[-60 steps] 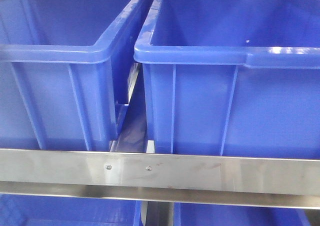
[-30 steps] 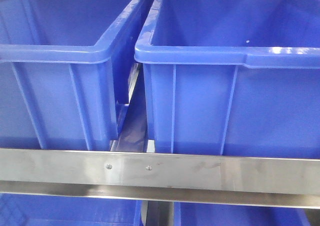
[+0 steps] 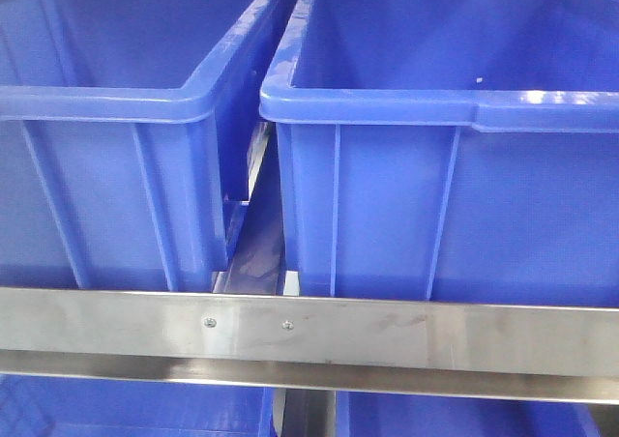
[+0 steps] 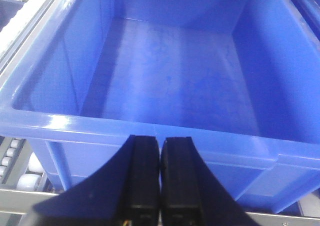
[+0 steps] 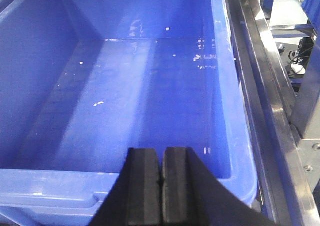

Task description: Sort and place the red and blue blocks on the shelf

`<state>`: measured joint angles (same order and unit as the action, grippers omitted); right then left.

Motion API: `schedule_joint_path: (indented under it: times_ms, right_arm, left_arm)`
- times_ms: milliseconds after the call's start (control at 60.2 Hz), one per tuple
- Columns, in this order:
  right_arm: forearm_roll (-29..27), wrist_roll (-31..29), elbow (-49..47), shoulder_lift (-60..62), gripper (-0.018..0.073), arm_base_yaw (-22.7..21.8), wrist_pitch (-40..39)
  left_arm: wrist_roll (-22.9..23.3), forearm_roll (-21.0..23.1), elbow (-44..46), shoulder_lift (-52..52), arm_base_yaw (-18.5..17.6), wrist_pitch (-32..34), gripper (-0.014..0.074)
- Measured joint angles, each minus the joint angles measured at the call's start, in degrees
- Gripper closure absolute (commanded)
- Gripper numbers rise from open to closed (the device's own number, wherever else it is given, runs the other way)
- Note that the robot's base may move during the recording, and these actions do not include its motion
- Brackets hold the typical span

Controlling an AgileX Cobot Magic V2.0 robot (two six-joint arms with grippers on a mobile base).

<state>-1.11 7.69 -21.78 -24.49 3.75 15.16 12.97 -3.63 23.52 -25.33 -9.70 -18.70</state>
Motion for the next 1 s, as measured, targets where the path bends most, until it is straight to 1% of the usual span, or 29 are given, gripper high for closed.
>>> schedule_joint_path:
  times_ms: [997]
  right_arm:
    - [0.0, 0.0, 0.0, 0.0, 0.0493, 0.0, 0.0]
  left_arm:
    - [0.0, 0.0, 0.0, 0.0, 0.0, 0.0, 0.0458]
